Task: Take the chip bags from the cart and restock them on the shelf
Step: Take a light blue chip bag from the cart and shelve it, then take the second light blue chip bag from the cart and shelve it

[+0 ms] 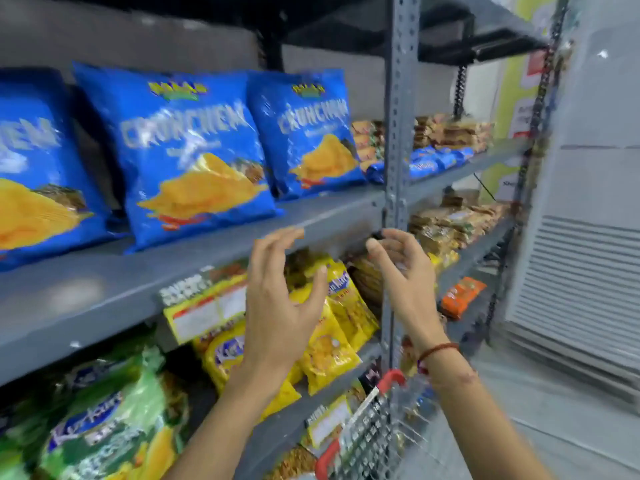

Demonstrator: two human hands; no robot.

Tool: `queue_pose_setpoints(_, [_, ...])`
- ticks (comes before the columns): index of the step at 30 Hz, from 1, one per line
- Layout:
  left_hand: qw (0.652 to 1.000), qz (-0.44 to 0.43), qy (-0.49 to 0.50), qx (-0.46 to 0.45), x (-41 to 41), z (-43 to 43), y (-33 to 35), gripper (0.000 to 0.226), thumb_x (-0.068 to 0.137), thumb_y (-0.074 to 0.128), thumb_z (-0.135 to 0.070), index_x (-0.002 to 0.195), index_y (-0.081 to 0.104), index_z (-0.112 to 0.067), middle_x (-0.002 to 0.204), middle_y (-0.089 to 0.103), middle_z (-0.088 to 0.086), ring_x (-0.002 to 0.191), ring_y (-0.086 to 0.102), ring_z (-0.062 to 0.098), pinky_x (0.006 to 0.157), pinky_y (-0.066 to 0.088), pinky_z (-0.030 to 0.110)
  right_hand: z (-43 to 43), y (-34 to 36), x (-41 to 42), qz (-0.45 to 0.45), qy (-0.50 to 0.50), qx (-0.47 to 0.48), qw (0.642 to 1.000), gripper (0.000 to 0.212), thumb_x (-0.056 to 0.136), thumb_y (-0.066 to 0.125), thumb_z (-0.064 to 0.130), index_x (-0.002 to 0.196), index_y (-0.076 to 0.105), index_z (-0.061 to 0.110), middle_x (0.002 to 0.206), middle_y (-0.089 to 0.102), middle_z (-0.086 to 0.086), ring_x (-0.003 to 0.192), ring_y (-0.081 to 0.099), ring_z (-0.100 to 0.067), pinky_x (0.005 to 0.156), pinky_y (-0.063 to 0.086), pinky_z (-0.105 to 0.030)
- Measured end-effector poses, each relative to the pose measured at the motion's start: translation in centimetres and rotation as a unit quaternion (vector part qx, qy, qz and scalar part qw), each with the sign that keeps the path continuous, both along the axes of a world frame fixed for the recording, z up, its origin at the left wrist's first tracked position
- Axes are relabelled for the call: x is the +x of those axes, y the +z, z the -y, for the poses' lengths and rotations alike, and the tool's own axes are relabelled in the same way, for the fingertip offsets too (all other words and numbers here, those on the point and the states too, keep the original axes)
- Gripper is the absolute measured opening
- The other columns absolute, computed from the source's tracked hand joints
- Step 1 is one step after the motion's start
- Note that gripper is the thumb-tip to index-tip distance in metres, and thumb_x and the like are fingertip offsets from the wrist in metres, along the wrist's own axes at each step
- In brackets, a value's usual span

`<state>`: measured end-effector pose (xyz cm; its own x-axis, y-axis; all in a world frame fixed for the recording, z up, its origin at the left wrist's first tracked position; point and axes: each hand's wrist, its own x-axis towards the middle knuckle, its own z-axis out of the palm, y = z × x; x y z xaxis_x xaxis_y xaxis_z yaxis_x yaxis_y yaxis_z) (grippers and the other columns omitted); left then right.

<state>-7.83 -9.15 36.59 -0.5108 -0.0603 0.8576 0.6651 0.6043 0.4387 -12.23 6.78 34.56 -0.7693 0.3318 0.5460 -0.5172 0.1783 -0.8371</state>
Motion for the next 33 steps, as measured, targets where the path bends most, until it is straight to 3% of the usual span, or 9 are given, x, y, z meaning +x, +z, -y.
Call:
queue_pose_setpoints(6, [0.973,0.189,-0.125,-0.053,-1.6,-6.5,-11.9,0.042,0.077,0.056,-0.027,0.115,0.056,-0.009,0.111,0.053,0.003,0.108,0.047,0.013,0.092,0.043,0.032,-8.3,-13.4,6.0,0.177,-0.113,0.006,0.978,0.018,0.086,0.064,0.026,0.101,0.056,0.018,0.079,0.061,0.012,0.07,0.058,0.008,0.064,0.045,-0.01])
queue_pose_setpoints(9, [0.932,0.3,-0.17,-0.11,-1.5,-9.8,-18.8,0.04,0.075,0.066,-0.012,0.114,0.058,-0.006,0.108,0.058,0.016,0.103,0.054,0.026,0.087,0.041,0.03,-12.5,-20.9,10.8,0.294,-0.182,-0.012,0.938,0.022,0.086,0.065,0.019,0.105,0.057,0.011,0.079,0.062,0.001,0.076,0.06,-0.008,0.065,0.046,-0.018])
queue_pose_setpoints(13, [0.851,0.433,-0.223,-0.197,-0.1,-13.9,-26.5,0.044,0.075,0.069,-0.002,0.117,0.057,0.001,0.114,0.057,0.025,0.108,0.054,0.038,0.088,0.033,0.028,-16.5,-29.1,17.3,0.426,-0.242,-0.036,0.871,0.029,0.084,0.067,0.019,0.106,0.058,0.001,0.088,0.065,-0.017,0.083,0.062,-0.028,0.074,0.051,-0.037])
queue_pose_setpoints(17, [0.756,0.521,-0.266,-0.294,1.3,-17.6,-33.6,0.049,0.079,0.068,-0.009,0.123,0.051,0.003,0.121,0.055,0.025,0.114,0.051,0.036,0.093,0.034,0.032,-19.3,-35.5,22.1,0.547,-0.265,-0.039,0.793,0.042,0.083,0.068,0.024,0.112,0.056,-0.004,0.107,0.065,-0.025,0.1,0.063,-0.035,0.084,0.045,-0.037])
queue_pose_setpoints(22, [0.584,0.629,-0.284,-0.427,3.4,-20.2,-40.8,0.069,0.08,0.067,-0.028,0.138,0.036,-0.006,0.141,0.042,0.02,0.128,0.042,0.033,0.102,0.035,0.035,-21.5,-41.6,25.5,0.68,-0.243,-0.101,0.685,0.064,0.081,0.068,0.036,0.124,0.046,-0.006,0.128,0.055,-0.024,0.121,0.049,-0.038,0.095,0.039,-0.038])
queue_pose_setpoints(27, [0.515,0.696,-0.27,-0.42,3.5,-21.9,-45.3,0.082,0.074,0.071,-0.041,0.139,0.034,-0.006,0.142,0.043,0.018,0.126,0.044,0.033,0.099,0.038,0.039,-21.9,-45.2,25.7,0.675,-0.237,-0.235,0.658,0.033,0.073,0.077,0.035,0.065,0.053,0.014,0.052,0.051,0.006,0.052,0.047,-0.009,0.06,0.035,-0.031])
queue_pose_setpoints(29, [0.503,0.724,-0.257,-0.396,3.3,-22.6,-47.3,0.082,0.072,0.072,-0.044,0.137,0.037,-0.008,0.14,0.045,0.018,0.123,0.047,0.033,0.099,0.04,0.04,-21.7,-45.8,24.9,0.648,-0.214,-0.308,0.663,0.029,0.08,0.072,0.023,0.098,0.062,0.002,0.093,0.065,-0.003,0.088,0.061,-0.017,0.075,0.046,-0.032])
queue_pose_setpoints(31, [0.495,0.751,-0.25,-0.36,3.5,-23.3,-49.3,0.076,0.076,0.07,-0.041,0.136,0.038,-0.009,0.139,0.046,0.018,0.123,0.046,0.033,0.102,0.04,0.041,-21.4,-46.2,24.3,0.623,-0.194,-0.372,0.66,0.068,0.086,0.066,0.018,0.138,0.03,-0.006,0.14,0.044,-0.012,0.129,0.045,-0.028,0.086,0.044,-0.027])
queue_pose_setpoints(33, [0.488,0.773,-0.232,-0.332,3.7,-24.2,-50.8,0.074,0.08,0.064,-0.044,0.139,0.035,-0.01,0.144,0.04,0.016,0.13,0.039,0.034,0.109,0.031,0.042,-21.6,-48.0,24.3,0.598,-0.201,-0.411,0.658,0.084,0.087,0.064,0.019,0.146,0.008,-0.002,0.148,0.037,-0.016,0.134,0.039,-0.03,0.085,0.04,-0.025])
